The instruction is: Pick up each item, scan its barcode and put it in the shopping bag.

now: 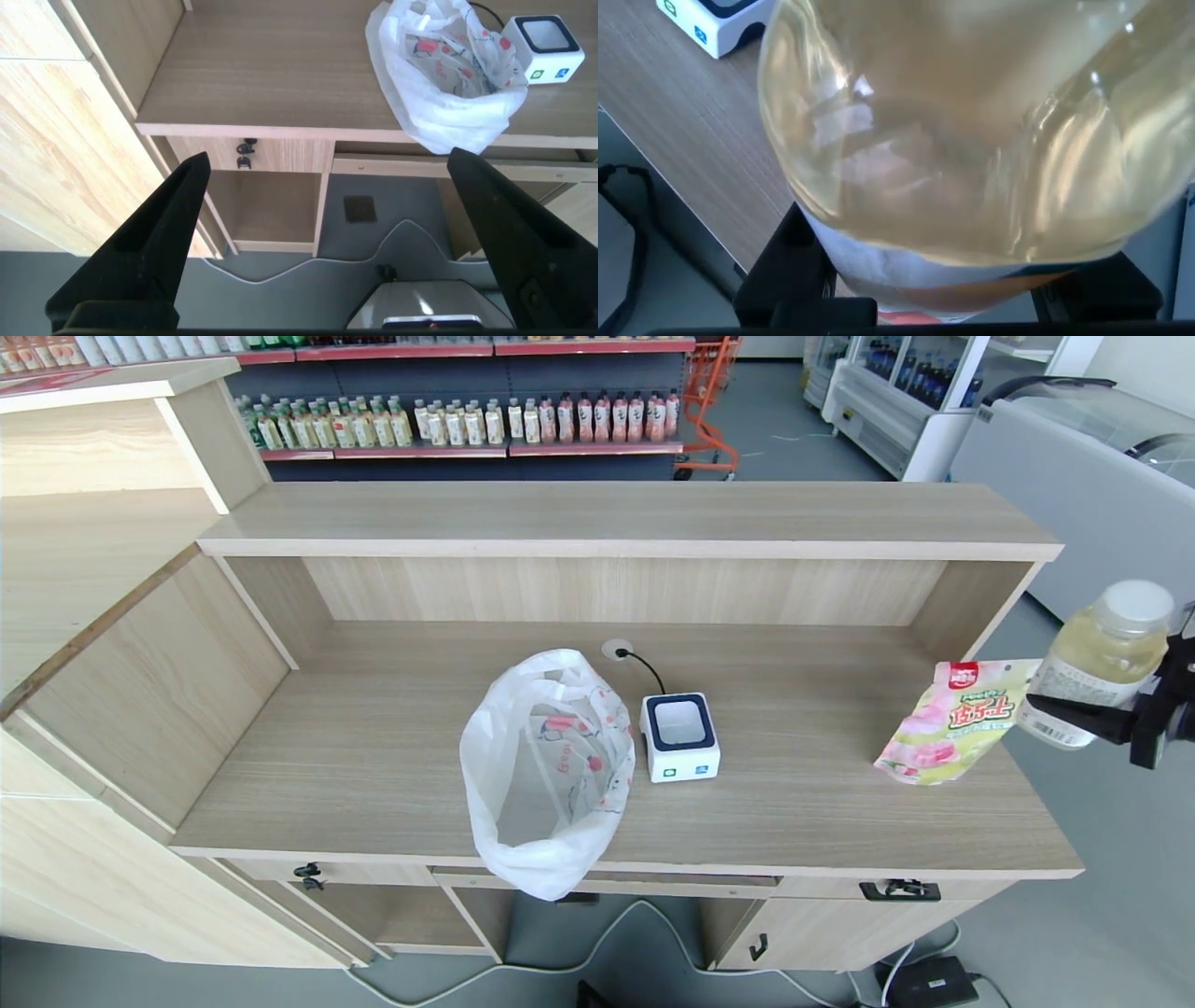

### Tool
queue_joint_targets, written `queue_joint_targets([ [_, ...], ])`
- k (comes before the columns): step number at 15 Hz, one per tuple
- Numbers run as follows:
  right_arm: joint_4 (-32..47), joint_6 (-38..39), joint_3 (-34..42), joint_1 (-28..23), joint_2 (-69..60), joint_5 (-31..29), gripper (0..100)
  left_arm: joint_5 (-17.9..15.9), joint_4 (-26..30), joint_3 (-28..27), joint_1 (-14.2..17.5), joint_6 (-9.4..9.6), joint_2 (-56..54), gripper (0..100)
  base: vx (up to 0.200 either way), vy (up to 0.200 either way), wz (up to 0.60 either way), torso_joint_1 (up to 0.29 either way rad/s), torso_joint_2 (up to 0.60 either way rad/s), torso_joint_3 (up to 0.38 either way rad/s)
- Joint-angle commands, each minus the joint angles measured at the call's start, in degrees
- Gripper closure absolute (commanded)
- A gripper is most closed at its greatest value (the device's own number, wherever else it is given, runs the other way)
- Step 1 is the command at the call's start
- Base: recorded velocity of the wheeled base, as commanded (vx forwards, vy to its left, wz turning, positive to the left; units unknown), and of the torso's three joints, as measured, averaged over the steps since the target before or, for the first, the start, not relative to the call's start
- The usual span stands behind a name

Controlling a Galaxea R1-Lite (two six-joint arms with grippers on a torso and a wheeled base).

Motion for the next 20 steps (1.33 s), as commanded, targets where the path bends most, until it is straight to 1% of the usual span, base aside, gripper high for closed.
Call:
queue_joint_targets([
  [1, -0.17, 0.11, -0.19, 0.35, -1.35, 0.05, 100, 0.01, 0.0, 0.01, -0.02, 0.03, -0.02, 0, 0.0, 0.0, 0.6, -0.007, 0.0, -0.002],
  [4, -0.87, 1.26, -0.89, 3.07, -1.79, -0.04, 100, 0.01, 0.0, 0.01, -0.02, -0.06, -0.02, 0, 0.0, 0.0, 0.6, 0.002, 0.01, 0.007],
  [6, -3.6, 2.93, -0.98, 7.2, -1.62, -0.74, 100, 0.01, 0.0, 0.01, -0.02, 0.03, -0.02, 0, 0.0, 0.0, 0.6, 0.007, 0.0, 0.0],
  [8, -3.95, 4.24, -0.98, 10.98, -1.0, -2.85, 100, 0.01, 0.0, 0.01, -0.02, 0.03, -0.02, 0, 0.0, 0.0, 0.6, 0.0, 0.0, -0.002],
  [10, -4.21, 5.47, -0.98, 14.76, 0.05, -3.03, 100, 0.01, 0.0, 0.01, -0.02, 0.03, -0.02, 0, 0.0, 0.0, 0.6, 0.005, 0.0, 0.002],
  [12, -5.44, 5.65, -0.54, 17.05, 1.37, -3.12, 100, 0.01, 0.0, 0.01, -0.02, -0.06, -0.02, 0, 0.0, 0.0, 0.6, 0.0, 0.01, -0.005],
  [14, -5.09, 8.2, -1.06, 18.54, 3.22, -2.94, 100, 0.01, 0.0, 0.01, -0.02, 0.03, -0.02, 0, 0.0, 0.0, 0.0, 0.0, 0.0, 0.0],
  [15, -5.7, 15.49, -1.68, 20.74, 6.29, -2.85, 100, 0.01, 0.0, 0.01, -0.02, 0.03, -0.02, 0, 0.0, 0.0, 0.0, 0.0, 0.0, 0.0],
  [16, -6.06, 18.48, -2.47, 21.27, 8.49, -2.85, 100, 0.01, 0.0, 0.01, -0.02, 0.03, -0.02, 0, 0.0, 0.0, 0.0, 0.0, 0.0, 0.0],
  [17, -6.67, 19.8, -3.0, 21.44, 10.33, -2.85, 100, 0.01, 0.0, 0.01, -0.02, 0.03, -0.02, 0, 0.0, 0.0, 0.0, 0.0, 0.0, 0.0],
  [19, -10.63, 21.73, -3.61, 22.76, 16.05, -2.85, 100, 0.01, 0.0, 0.01, -0.02, 0.03, -0.02, 0, 0.0, 0.0, 0.0, 0.0, 0.0, 0.0],
  [20, -14.32, 23.32, -3.79, 23.73, 19.3, -2.85, 100, 0.01, 0.0, 0.01, -0.02, 0.03, -0.02, 0, 0.0, 0.0, 0.0, 0.0, 0.0, 0.0],
])
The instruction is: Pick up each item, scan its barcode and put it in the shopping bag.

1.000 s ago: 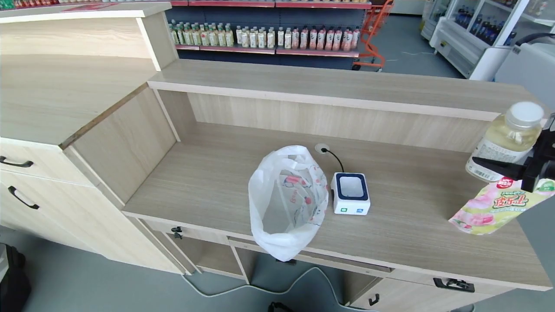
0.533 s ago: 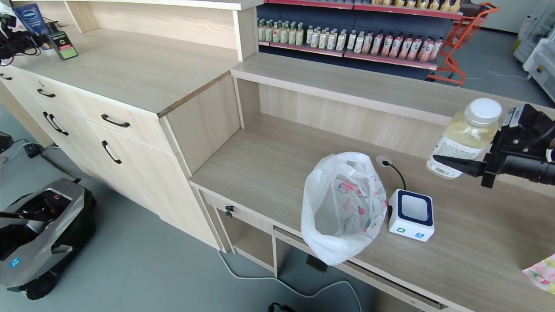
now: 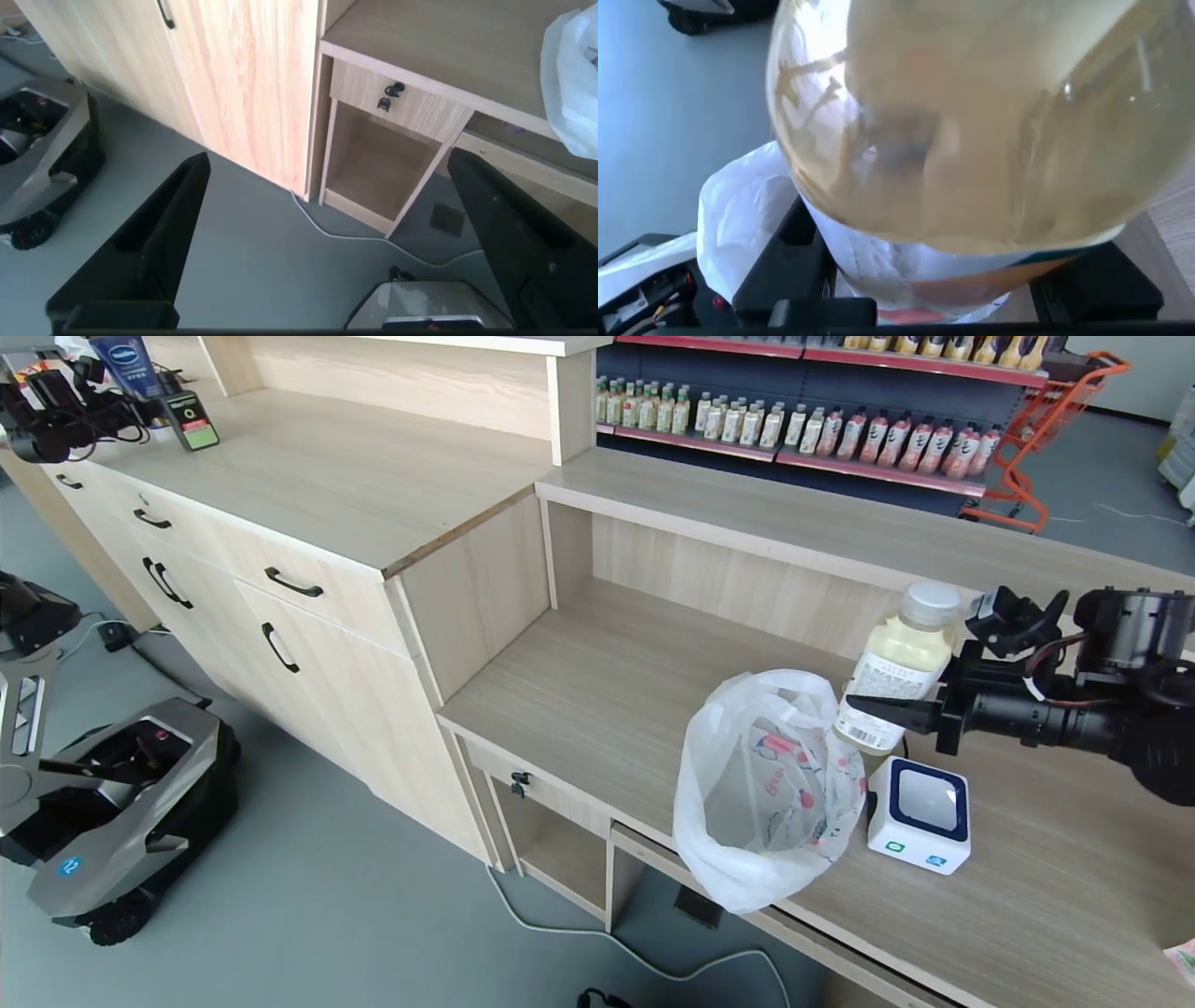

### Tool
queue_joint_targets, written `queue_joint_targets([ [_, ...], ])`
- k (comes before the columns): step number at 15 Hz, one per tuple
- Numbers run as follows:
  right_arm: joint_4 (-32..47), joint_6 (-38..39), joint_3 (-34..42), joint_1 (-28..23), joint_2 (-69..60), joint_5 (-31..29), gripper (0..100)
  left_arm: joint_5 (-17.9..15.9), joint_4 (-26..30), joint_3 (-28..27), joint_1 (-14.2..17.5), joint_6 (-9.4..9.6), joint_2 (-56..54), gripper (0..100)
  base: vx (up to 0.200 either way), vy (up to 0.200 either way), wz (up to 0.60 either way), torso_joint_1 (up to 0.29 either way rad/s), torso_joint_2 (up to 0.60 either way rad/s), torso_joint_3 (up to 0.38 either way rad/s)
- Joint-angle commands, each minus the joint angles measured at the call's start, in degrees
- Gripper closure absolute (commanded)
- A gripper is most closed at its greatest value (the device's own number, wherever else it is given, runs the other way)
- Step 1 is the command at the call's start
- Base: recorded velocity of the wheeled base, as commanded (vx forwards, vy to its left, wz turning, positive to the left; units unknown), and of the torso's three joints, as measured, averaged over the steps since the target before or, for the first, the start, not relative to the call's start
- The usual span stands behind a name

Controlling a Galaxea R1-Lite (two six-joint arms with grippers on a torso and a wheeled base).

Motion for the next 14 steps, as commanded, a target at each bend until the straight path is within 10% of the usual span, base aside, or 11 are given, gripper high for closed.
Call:
queue_joint_targets([
  [1, -6.75, 3.73, -1.24, 2.75, 9.85, 0.0, 100, 0.01, 0.0, 0.01, 0.0, -0.02, -0.02, 0, 0.0, 0.0, 0.0, 0.0, 0.0, 0.0],
  [14, -14.57, 11.55, -21.8, 7.76, 32.26, -0.09, 100, 0.01, 0.0, 0.01, 0.0, -0.11, -0.02, 0, 0.0, 0.0, 0.0, 0.0, 0.0, 0.0],
])
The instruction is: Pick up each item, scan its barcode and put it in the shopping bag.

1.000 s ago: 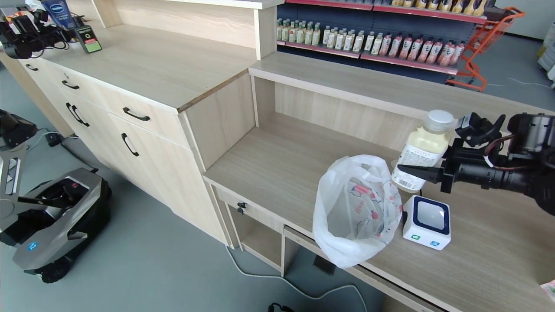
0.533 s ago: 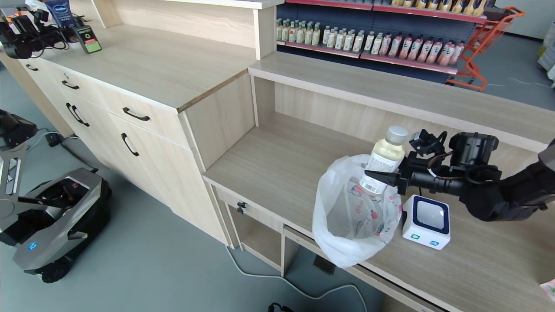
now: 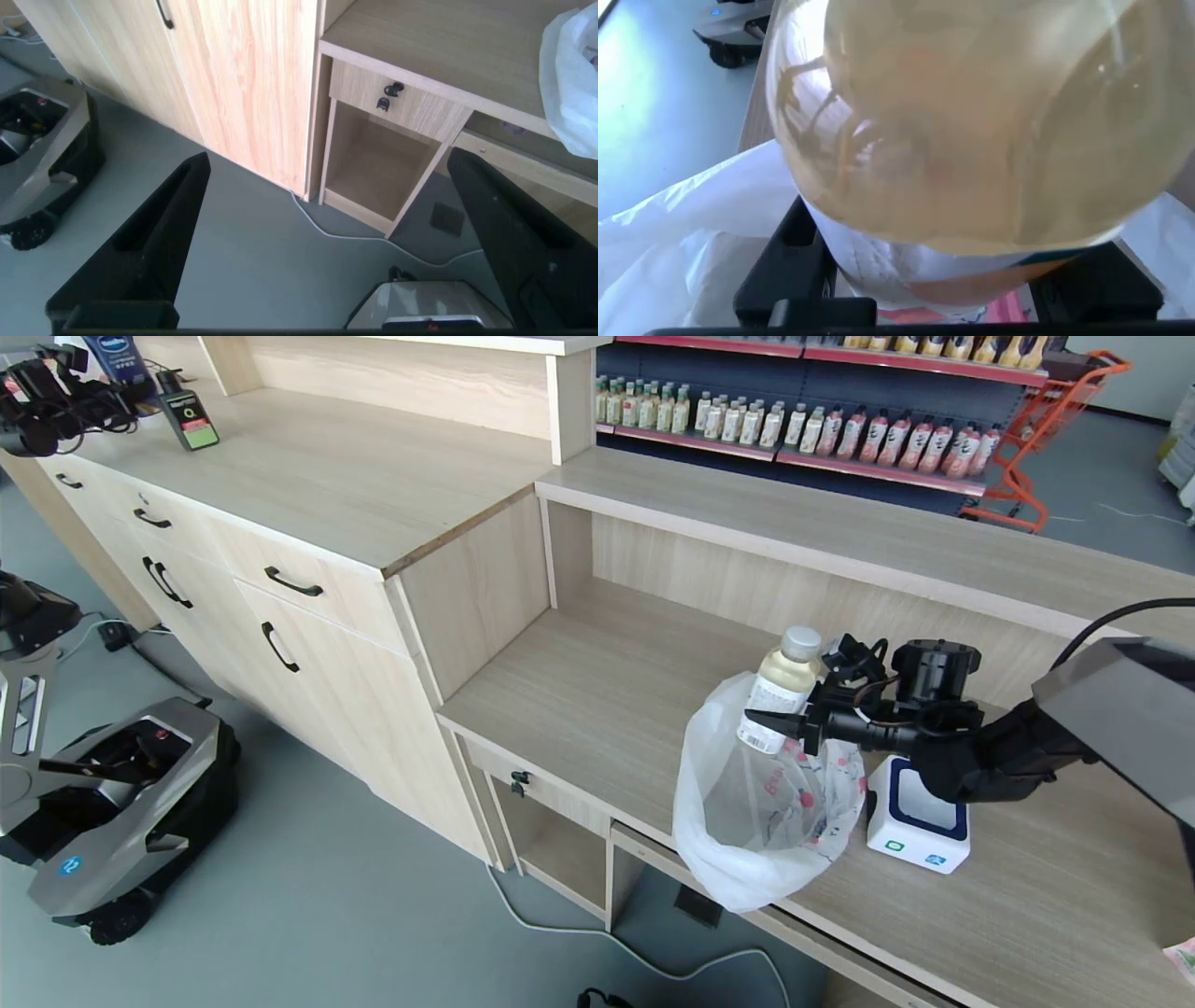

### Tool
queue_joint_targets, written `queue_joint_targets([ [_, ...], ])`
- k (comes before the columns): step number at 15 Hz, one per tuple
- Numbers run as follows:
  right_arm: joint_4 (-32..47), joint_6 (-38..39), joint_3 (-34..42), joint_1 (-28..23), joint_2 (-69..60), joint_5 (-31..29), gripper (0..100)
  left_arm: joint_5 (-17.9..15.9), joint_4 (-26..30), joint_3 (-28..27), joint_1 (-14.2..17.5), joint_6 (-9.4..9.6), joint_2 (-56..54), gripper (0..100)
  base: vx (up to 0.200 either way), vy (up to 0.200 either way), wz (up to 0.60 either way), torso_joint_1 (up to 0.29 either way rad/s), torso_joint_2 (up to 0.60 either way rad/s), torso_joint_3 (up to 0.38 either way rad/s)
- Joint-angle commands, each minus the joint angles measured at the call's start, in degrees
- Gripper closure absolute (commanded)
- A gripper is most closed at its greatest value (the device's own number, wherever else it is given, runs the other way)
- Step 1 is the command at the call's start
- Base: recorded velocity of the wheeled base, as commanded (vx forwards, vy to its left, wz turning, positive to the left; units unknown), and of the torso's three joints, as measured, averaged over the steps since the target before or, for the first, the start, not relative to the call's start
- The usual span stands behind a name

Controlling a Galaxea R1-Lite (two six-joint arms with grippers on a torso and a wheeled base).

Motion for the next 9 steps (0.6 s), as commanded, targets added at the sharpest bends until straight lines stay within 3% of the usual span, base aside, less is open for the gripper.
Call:
queue_joint_targets([
  [1, 0.02, 0.89, -3.7, 0.2, 4.57, 0.0, 100, 0.01, 0.0, 0.01, 0.0, 0.01, -0.02, 0, 0.0, 0.0, 0.0, 0.0, 0.0, 0.0],
  [9, 0.46, 0.54, -8.97, 0.56, 9.31, -0.27, 100, 0.01, 0.0, 0.01, 0.0, 0.01, -0.02, 0, 0.0, 0.0, 0.0, 0.0, 0.0, 0.0],
])
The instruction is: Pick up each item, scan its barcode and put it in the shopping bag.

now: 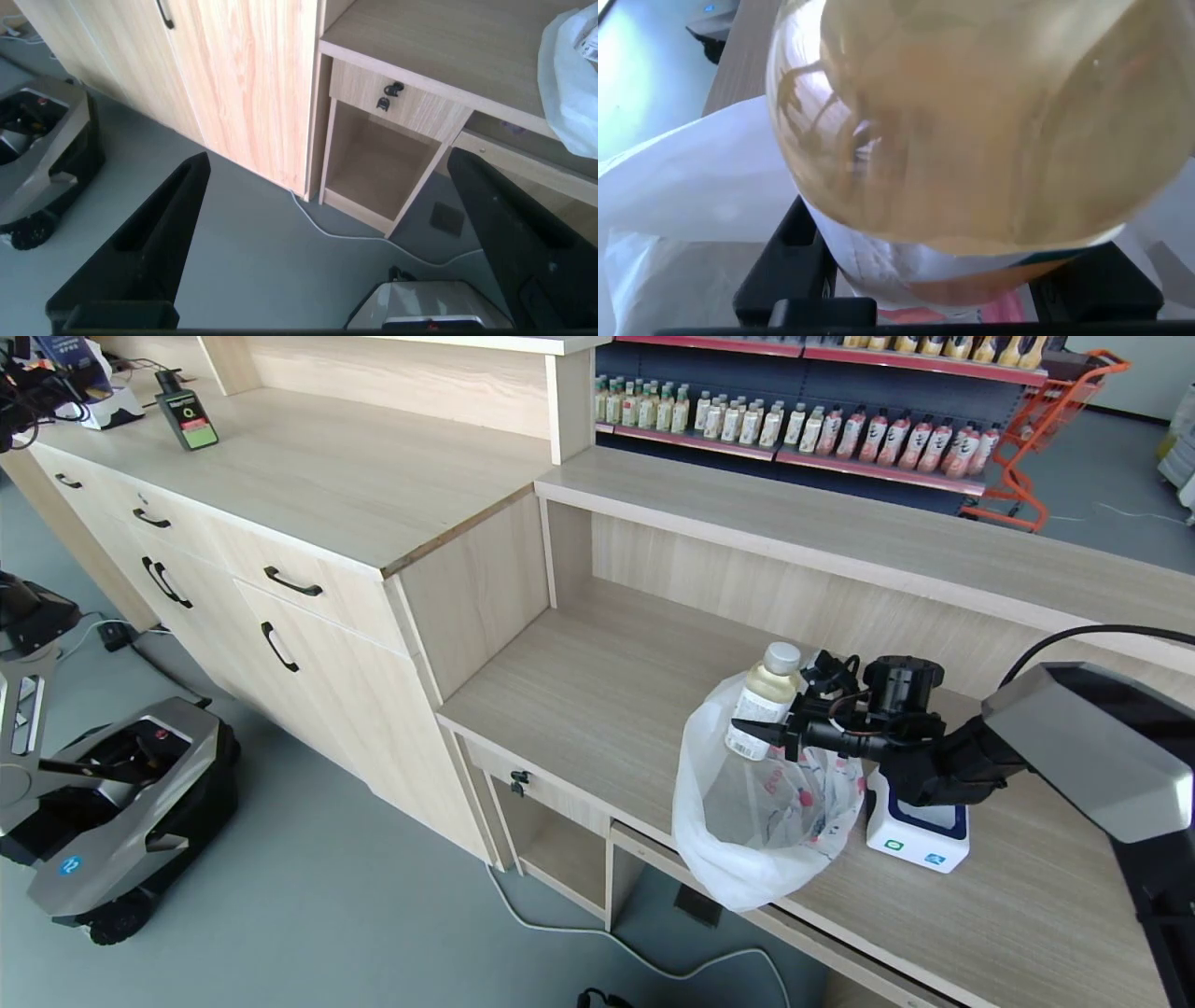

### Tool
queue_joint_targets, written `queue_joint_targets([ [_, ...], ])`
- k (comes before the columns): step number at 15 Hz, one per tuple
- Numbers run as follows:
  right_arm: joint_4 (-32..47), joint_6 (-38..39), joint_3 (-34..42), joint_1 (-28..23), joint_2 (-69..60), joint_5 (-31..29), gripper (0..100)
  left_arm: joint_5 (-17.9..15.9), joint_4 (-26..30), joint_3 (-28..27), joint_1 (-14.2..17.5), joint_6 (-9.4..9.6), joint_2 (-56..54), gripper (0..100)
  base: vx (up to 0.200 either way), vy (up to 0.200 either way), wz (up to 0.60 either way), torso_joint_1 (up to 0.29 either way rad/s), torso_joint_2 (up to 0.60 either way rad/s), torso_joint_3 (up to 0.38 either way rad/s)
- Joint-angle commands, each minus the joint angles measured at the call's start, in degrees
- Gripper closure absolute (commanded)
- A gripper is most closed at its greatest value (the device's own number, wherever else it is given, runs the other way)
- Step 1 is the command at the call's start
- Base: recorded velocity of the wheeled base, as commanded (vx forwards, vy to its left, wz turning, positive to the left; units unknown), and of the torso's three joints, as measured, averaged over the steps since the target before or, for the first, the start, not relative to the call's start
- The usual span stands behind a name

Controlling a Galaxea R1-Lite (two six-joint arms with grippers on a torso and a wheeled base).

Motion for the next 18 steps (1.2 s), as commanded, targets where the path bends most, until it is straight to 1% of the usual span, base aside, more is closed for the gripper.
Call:
queue_joint_targets([
  [1, -0.06, -0.1, -0.58, -0.03, 1.01, 0.03, 100, 0.01, 0.0, 0.01, 0.0, 0.01, -0.02, 0, 0.0, 0.0, 0.0, 0.0, 0.0, 0.0],
  [5, -0.5, -0.19, -0.58, -0.56, 1.19, 0.03, 100, 0.01, 0.0, 0.01, 0.0, 0.01, -0.02, 0, 0.0, 0.0, 0.0, 0.0, 0.0, 0.0],
  [9, -0.5, -2.12, -0.14, -1.0, 1.63, 0.03, 100, 0.01, 0.0, 0.01, 0.0, 0.01, -0.02, 0, 0.0, 0.0, 0.0, 0.0, 0.0, 0.0],
  [14, -0.59, -5.63, 3.03, -1.0, 1.63, 0.03, 100, 0.01, 0.0, 0.01, 0.0, 0.01, -0.02, 0, 0.0, 0.0, 0.0, 0.0, 0.0, 0.0],
  [15, -0.68, -5.9, 3.73, -1.09, 1.45, 0.03, 0, 0.01, 0.0, 0.01, 0.0, 0.01, -0.02, 0, 0.0, 0.0, 0.0, 0.0, 0.0, 0.0],
  [18, -0.94, -5.55, 5.93, -1.09, -1.89, 0.11, 0, 0.1, 0.0, 0.01, 0.0, 0.01, -0.02, 0, 0.0, 0.0, 0.0, 0.0, 0.0, 0.0],
])
